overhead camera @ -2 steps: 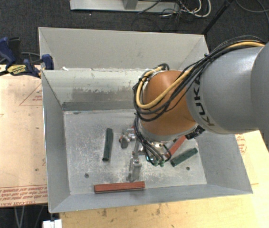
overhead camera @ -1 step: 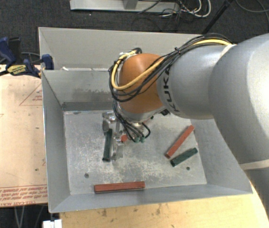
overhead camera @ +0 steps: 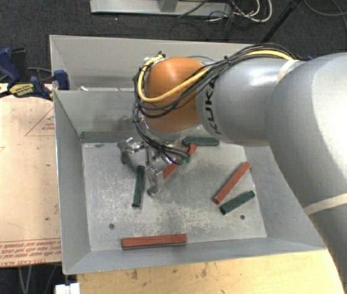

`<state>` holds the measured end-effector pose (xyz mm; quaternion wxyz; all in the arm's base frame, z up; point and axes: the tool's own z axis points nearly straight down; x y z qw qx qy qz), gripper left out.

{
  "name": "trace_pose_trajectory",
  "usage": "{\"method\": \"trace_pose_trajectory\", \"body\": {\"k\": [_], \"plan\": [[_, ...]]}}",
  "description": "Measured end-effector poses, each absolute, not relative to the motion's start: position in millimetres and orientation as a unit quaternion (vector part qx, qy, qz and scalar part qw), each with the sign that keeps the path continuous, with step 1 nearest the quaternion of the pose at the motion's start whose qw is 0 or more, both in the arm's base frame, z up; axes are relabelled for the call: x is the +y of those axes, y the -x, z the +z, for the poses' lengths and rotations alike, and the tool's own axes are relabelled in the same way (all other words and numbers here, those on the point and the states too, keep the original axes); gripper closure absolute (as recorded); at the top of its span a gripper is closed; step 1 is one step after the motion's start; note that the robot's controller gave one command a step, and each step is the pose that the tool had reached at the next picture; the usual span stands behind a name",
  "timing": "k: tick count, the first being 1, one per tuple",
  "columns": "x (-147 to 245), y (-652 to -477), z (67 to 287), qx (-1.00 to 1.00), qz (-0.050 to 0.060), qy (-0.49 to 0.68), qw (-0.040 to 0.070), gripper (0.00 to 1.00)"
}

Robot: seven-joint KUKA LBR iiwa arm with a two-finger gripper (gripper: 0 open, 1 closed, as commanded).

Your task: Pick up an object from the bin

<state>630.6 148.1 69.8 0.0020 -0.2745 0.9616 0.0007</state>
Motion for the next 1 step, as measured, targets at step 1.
{"method": "trace_pose_trajectory", "body": {"k": [1], "plan": [[148.1,-630.8,70.8,0.962,0.001,0.274,0.002,1.00]]}}
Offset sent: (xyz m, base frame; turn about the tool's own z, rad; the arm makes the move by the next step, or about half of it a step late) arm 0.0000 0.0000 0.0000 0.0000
